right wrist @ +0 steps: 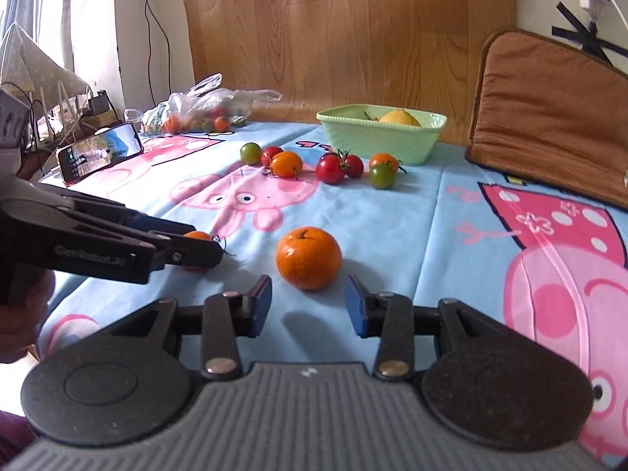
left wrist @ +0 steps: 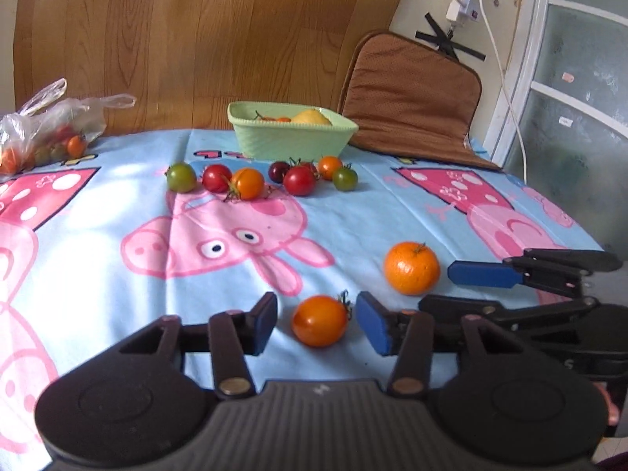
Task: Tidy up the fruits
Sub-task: 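Grasp an orange tomato with the left gripper while the right gripper grasps a mandarin, then lower both fruits into the green bowl and open both grippers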
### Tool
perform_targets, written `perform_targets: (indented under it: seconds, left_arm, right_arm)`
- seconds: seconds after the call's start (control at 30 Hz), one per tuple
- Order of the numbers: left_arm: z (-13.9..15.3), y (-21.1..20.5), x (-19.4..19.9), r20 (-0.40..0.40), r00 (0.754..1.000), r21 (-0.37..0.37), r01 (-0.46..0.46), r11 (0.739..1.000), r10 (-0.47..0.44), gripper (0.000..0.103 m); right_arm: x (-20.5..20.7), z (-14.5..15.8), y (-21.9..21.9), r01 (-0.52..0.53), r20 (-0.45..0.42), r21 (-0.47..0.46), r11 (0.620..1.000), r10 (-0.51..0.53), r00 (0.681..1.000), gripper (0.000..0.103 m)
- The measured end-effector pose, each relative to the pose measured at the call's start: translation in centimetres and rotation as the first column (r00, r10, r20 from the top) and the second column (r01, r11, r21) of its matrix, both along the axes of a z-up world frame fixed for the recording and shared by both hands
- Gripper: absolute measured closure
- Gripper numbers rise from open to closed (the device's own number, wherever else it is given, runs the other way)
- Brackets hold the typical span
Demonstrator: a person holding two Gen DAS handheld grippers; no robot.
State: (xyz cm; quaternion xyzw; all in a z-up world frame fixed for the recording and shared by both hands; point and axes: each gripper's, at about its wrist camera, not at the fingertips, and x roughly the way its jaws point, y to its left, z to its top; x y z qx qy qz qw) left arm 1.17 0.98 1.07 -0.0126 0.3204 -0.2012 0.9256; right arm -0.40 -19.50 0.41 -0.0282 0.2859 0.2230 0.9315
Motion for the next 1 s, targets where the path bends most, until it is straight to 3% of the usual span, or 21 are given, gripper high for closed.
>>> perform_targets:
  seconds: [0.33,0.47,0.5,0.53,0.57,0.67,0.83,1.0]
  left_arm:
    - [-0.6,-0.8,-0.3,0.012,0.999,0.049,0.035,0.998,-0.036,0.057]
    - [-1.0,-0.9,-0.1,0.014,0.999,0.063,0.031,0.998,-0.032,0.063]
    - [-1.0,-0.9,-0.1,0.019,0.999,0.07,0.031,0.997,-0.032,0.07]
    - [-1.0,-0.9,0.0,0.021,0.999,0.07,0.032,0.997,-0.034,0.071]
    - [-0.9,-0.8,0.2,0.017,0.999,0.062,0.034,0.997,-0.035,0.071]
    - [-0.6,-0.5,0.9,0.007,0.999,0.039,0.034,0.999,-0.035,0.072]
    - [1.6,-0.4,4.1,0.033,0.999,0.01,0.039,0.999,-0.04,0.071]
    - [4.8,-1.2,10.9,0.08,0.997,0.005,0.015,1.0,-0.016,0.071]
  right_arm:
    - [1.1,-0.1,0.7,-0.018,0.023,-0.024,1.0,0.019,1.0,0.048]
    - [1.7,-0.2,0.7,-0.016,0.015,-0.022,1.0,0.016,1.0,0.048]
    - [1.8,-0.3,0.7,-0.018,0.013,-0.021,1.0,0.018,1.0,0.049]
    - [1.9,-0.3,0.8,-0.02,0.012,-0.021,1.0,0.021,1.0,0.049]
    - [2.0,-0.4,0.8,-0.025,0.006,-0.022,0.999,0.025,1.0,0.059]
    - [2.2,-0.5,0.8,-0.027,0.003,-0.017,0.999,0.027,1.0,0.06]
    - [3.8,0.2,0.3,-0.005,-0.003,0.03,1.0,0.005,1.0,0.06]
    - [8.1,2.3,-0.6,0.036,0.046,0.078,0.996,-0.04,0.998,0.06]
